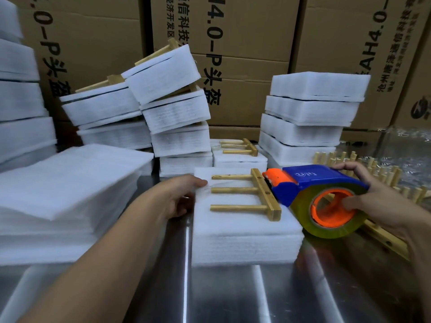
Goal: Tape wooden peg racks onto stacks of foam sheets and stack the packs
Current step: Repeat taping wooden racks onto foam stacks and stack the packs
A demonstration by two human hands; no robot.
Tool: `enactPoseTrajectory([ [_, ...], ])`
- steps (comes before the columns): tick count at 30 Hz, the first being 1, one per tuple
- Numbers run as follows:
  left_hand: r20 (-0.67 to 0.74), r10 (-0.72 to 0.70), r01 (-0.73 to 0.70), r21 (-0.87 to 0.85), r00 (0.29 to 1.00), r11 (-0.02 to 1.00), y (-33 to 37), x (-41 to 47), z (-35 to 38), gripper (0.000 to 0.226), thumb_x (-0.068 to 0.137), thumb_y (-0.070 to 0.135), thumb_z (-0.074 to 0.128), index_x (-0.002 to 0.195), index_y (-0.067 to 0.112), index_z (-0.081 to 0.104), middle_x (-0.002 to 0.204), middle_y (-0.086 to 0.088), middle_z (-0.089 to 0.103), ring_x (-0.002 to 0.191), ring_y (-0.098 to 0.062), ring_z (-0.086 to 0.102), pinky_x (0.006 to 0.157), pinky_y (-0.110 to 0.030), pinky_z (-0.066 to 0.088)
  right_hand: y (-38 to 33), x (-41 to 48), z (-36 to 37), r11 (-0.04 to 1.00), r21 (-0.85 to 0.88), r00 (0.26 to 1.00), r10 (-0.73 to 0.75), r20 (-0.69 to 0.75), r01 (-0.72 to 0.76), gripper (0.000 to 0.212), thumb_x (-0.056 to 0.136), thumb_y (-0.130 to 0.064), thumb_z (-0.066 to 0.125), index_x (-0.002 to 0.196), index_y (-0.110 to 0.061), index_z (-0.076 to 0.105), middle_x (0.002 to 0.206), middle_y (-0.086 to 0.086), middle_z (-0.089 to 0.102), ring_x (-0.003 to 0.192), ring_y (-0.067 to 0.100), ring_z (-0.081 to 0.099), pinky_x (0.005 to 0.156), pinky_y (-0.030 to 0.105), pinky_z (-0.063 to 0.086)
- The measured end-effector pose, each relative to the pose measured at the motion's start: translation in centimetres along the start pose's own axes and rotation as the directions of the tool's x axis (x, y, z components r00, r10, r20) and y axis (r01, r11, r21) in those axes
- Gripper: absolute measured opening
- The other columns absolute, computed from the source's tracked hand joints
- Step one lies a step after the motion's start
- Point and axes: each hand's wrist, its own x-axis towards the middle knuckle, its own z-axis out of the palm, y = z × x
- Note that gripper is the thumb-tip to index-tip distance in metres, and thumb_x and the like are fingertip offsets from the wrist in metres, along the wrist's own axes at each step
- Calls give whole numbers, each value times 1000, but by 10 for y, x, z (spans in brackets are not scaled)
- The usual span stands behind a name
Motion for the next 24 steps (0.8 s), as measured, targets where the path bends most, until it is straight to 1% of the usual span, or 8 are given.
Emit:
enactPoseTrajectory([
  [3, -11, 31, -31, 2, 999, 1000, 2, -2, 4, 17, 89, 26, 58, 94, 10, 58, 86, -7, 58, 79, -22, 52, 71, -30, 41, 1, -1, 0, 1000, -13, 1000, -12, -6, 12, 67, 76, 27, 53, 103, -34, 51, 94, 9, 62, 72, 35, 58, 59, 42, 48],
  [6, -10, 27, -27, -32, 1000, 999, 1, -3, 6, 21, 86, 27, 57, 94, 8, 56, 89, -11, 53, 82, -24, 48, 74, -32, 38, 2, -1, 0, 1000, 0, 1000, -14, -13, 14, 68, 75, 27, 53, 101, -36, 51, 96, 10, 61, 72, 33, 59, 58, 41, 48],
  [11, -29, 28, -29, -31, 999, 999, 3, -3, 5, 20, 85, 26, 55, 87, 7, 53, 70, -8, 49, 57, -19, 41, 54, -27, 33, 5, -1, 0, 1000, -10, 1000, -16, -12, 16, 70, 74, 26, 55, 100, -39, 50, 96, 7, 62, 68, 29, 63, 56, 39, 51],
  [13, -33, 31, -32, -48, 999, 998, 5, -3, 6, 20, 85, 25, 53, 85, 5, 53, 69, -9, 49, 56, -20, 41, 55, -29, 34, 6, -1, -1, 1000, -14, 1000, -21, -7, 21, 70, 75, 26, 55, 101, -39, 50, 96, 7, 62, 65, 26, 63, 55, 37, 51],
  [16, -5, 41, -41, -88, 999, 995, 9, -3, 8, 27, 85, 28, 52, 97, 4, 55, 82, -14, 56, 70, -26, 49, 66, -34, 40, 7, -1, -2, 1000, -15, 1000, -21, -1, 21, 69, 75, 26, 55, 101, -38, 50, 95, 6, 63, 57, 20, 64, 49, 31, 51],
  [18, 18, 46, -43, -141, 999, 989, 11, -3, 10, 40, 85, 36, 57, 109, 5, 58, 99, -15, 63, 84, -31, 58, 81, -36, 48, 6, -1, -2, 1000, 1, 1000, -22, 6, 22, 69, 76, 26, 54, 102, -37, 50, 95, 7, 62, 53, 17, 65, 43, 26, 51],
  [20, 30, 61, -55, -165, 998, 985, 11, -5, 12, 40, 87, 39, 60, 110, 7, 63, 109, -17, 68, 100, -35, 64, 95, -42, 49, 6, -1, -2, 1000, 17, 1000, -24, 10, 23, 68, 76, 27, 53, 102, -35, 50, 95, 8, 61, 49, 15, 64, 40, 22, 48],
  [24, 77, 65, -57, -109, 995, 992, 8, -7, 6, 42, 91, 41, 55, 114, 7, 63, 114, -20, 66, 109, -36, 61, 101, -49, 44, 2, -3, 1, 999, 19, 999, -44, 2, 44, 67, 76, 27, 54, 101, -35, 50, 94, 9, 62, 54, 18, 64, 43, 27, 50],
])
